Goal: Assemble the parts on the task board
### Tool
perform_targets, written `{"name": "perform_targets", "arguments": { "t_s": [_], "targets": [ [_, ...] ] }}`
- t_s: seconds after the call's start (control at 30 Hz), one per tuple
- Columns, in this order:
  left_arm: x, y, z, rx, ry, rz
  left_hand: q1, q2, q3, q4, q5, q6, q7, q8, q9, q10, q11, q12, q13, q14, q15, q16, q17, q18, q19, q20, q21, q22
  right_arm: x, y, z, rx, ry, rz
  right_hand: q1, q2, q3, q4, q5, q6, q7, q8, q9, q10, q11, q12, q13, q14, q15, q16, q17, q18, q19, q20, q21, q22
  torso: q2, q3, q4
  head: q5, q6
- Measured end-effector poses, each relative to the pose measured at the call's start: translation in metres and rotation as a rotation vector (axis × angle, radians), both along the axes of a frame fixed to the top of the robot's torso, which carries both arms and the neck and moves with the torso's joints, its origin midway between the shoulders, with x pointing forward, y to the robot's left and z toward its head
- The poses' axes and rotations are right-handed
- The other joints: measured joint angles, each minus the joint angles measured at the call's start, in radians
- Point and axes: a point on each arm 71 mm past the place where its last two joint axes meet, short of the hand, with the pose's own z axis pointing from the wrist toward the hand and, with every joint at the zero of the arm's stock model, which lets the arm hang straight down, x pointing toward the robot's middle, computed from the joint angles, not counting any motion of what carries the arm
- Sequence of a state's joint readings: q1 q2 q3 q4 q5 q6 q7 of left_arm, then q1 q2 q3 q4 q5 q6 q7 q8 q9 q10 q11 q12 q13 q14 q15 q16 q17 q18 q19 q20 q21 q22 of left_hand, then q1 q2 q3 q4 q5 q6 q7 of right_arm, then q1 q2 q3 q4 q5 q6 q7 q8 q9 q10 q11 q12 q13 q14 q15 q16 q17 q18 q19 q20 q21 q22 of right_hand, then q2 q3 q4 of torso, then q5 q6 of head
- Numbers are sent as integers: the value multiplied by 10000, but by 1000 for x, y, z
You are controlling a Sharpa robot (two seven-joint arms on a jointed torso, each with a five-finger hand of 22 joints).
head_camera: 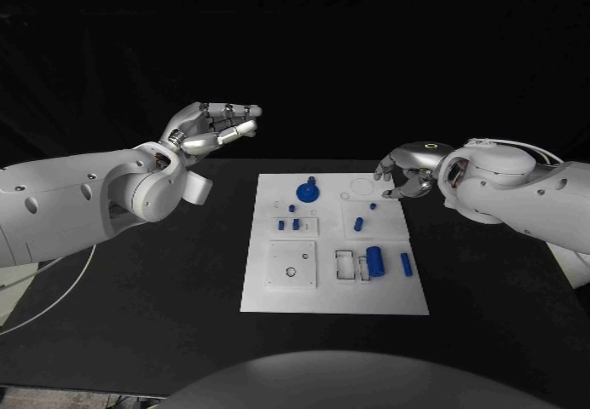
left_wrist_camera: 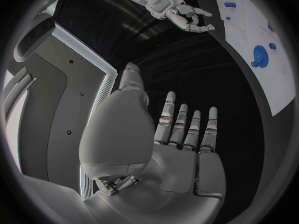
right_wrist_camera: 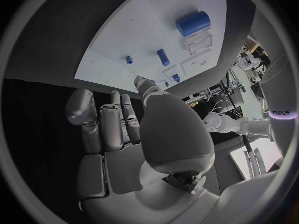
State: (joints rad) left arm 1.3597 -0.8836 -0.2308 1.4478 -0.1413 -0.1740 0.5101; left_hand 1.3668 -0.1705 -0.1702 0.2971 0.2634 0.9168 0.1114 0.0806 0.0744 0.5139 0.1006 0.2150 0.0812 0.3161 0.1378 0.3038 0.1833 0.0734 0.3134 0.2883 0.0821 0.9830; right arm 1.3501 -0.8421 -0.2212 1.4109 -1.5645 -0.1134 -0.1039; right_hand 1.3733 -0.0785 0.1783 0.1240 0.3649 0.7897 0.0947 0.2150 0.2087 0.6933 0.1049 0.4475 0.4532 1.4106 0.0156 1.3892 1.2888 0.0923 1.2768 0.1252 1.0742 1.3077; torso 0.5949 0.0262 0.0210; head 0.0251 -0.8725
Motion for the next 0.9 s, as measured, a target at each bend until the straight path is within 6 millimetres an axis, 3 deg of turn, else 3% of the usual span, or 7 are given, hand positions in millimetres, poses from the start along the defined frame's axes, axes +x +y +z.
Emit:
{"name": "perform_targets", "arguments": {
  "t_s": [0.03, 0.07, 0.13, 0.2, 0.4, 0.73, 0.9],
  "targets": [
    [0, -1, -1, -29, 40, -30, 169, 292, 233, 25, 114, 48, 57, 8, 7, 73, 73, 143, 26, 344, 1, 247, 74, 123, 179, -1, 58, -30, 0, 0, -1, 20, 17, -5, 53, -53, 64, -64, 337, 49, 88, -26, 26, 56, -55, 0, -17, -37, -37, 0, 0, 0, 0, 0, 0, 0, 0, 0, 0, -12, 0],
    [-1, -2, -2, -63, 99, -68, 272, 439, 353, 16, 173, 51, 82, 41, 7, 99, 99, 254, 36, 521, 21, 371, 88, 125, 303, 2, 58, -94, 0, 1, -3, 53, 47, -10, 65, -65, 126, -126, 586, 91, 152, -26, 56, 89, -88, 0, -32, -50, -50, 0, 0, 0, 0, 0, 0, 0, 1, 0, 4, -21, 0],
    [-2, -4, -4, -105, 190, -118, 371, 539, 453, 18, 174, 51, 82, 41, 7, 60, 139, 446, 37, 709, 42, 489, 55, 122, 471, -3, 58, -250, 0, 1, -6, 99, 101, -10, 100, -101, 299, -179, 968, 270, 233, 1, 159, 177, -130, 0, -60, -50, -50, 0, 0, 0, 0, 0, 0, 0, 5, 0, 7, -31, 0],
    [-3, -5, -6, -138, 285, -159, 394, 562, 453, 18, 174, 51, 82, 41, 7, 26, 173, 582, 37, 761, 51, 522, -12, 277, 518, 8, 58, -361, -1, 3, -10, 148, 179, -8, 100, -101, 390, -219, 1115, 329, 260, 52, 228, 198, -121, 0, -63, -50, -50, 0, -7, 0, 0, 0, 0, 0, 7, 0, 7, -35, 0],
    [-4, -4, -11, -175, 489, -186, 355, 601, 465, 6, 174, 51, 82, 79, 6, -120, 162, 876, 36, 842, 63, 581, -195, 277, 648, 10, -68, -632, -1, 6, -23, 231, 390, 14, 141, -141, 455, -262, 1114, 389, 228, 52, 316, 290, -136, 0, -63, -50, -50, 0, -11, 1, -35, -36, 0, -1, 9, 0, 7, -30, 0],
    [-6, -1, -17, -183, 695, -168, 454, 790, 576, 7, 215, 51, 82, 115, 5, -318, 152, 1281, 15, 973, 160, 698, -417, 278, 854, 26, -89, -940, -1, 12, -39, 315, 590, 73, 100, -182, 611, -306, 632, 441, 280, 94, 578, 326, -172, 159, 11, -50, -51, 1, -10, 1, 4, -74, 0, -2, 6, -1, 17, 14, 0],
    [-7, -1, -20, -186, 780, -185, 592, 917, 633, 3, 264, 51, 81, 115, 4, -388, 183, 1493, -2, 1048, 157, 771, -521, 293, 942, 6, -89, -1080, -2, 15, -46, 336, 678, 96, 100, -183, 832, -466, 1269, 446, 285, 168, 834, 326, -172, 208, 69, 43, -143, 212, 188, 0, 160, -134, 238, -2, 3, -1, 15, 34, 0]
  ]
}}
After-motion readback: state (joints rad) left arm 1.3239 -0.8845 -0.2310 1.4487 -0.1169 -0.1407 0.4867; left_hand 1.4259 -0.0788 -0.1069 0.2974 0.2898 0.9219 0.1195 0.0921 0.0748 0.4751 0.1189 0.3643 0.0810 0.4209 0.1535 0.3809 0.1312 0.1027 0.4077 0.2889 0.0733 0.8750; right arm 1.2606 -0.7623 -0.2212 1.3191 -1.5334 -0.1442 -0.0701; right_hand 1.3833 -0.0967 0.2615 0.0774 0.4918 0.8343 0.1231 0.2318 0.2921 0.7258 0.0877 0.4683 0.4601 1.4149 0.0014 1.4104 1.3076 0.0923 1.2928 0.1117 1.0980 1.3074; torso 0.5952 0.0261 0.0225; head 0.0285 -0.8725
